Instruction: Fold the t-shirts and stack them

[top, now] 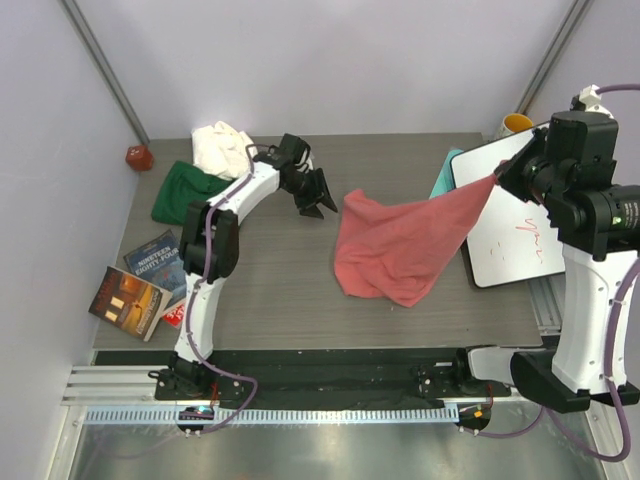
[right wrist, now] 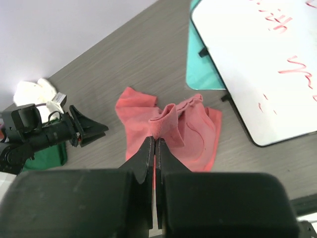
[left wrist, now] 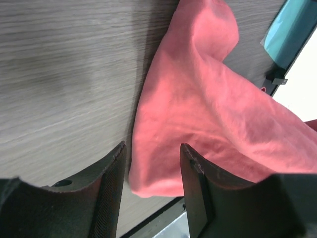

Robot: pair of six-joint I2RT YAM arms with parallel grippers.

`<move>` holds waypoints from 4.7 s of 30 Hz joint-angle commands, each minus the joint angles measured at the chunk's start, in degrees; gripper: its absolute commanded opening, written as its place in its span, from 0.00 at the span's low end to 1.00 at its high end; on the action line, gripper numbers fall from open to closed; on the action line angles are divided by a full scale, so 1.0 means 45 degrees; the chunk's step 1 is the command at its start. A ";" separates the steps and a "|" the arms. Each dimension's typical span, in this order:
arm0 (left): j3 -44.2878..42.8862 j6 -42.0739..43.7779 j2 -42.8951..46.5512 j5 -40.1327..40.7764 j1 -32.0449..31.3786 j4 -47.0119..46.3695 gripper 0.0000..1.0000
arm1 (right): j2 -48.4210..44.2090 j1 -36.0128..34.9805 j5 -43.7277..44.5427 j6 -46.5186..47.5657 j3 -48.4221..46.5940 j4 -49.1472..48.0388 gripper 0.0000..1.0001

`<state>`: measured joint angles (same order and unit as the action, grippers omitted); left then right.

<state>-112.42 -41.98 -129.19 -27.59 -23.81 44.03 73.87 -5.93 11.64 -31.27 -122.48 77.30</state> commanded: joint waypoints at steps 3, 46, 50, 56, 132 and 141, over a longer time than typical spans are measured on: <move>-0.0445 -0.1080 -0.0801 -0.0294 -0.0314 -0.2030 0.49 | -0.1607 0.0030 0.1458 -0.1566 0.1200 0.2022 0.01; -0.3123 -0.2860 -0.4027 -0.1017 -0.0470 -0.3966 0.00 | -0.2977 0.0029 -0.0887 -0.1821 0.7079 0.1535 0.01; -0.2753 -0.2354 -0.3268 -0.0471 -0.0139 -0.3536 0.00 | -0.2977 0.0010 -0.0907 -0.1919 0.7275 0.1106 0.01; -0.0746 -0.2099 -0.1334 0.0701 0.1247 -0.3652 0.00 | -0.2763 0.0010 -0.0751 -0.1919 0.7509 0.0151 0.01; -0.1293 0.0904 -0.2390 0.0016 0.2772 0.0289 0.27 | -0.0342 0.0010 -0.1844 -0.2037 0.9483 -0.3681 0.01; 0.3632 0.3174 0.0600 0.1678 0.2597 0.2909 0.23 | 0.0987 0.0010 -0.2234 -0.1724 0.9385 -0.4871 0.01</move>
<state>-102.61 -34.74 -130.89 -25.39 -11.70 47.20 77.01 -5.91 3.01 -40.21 -78.43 59.59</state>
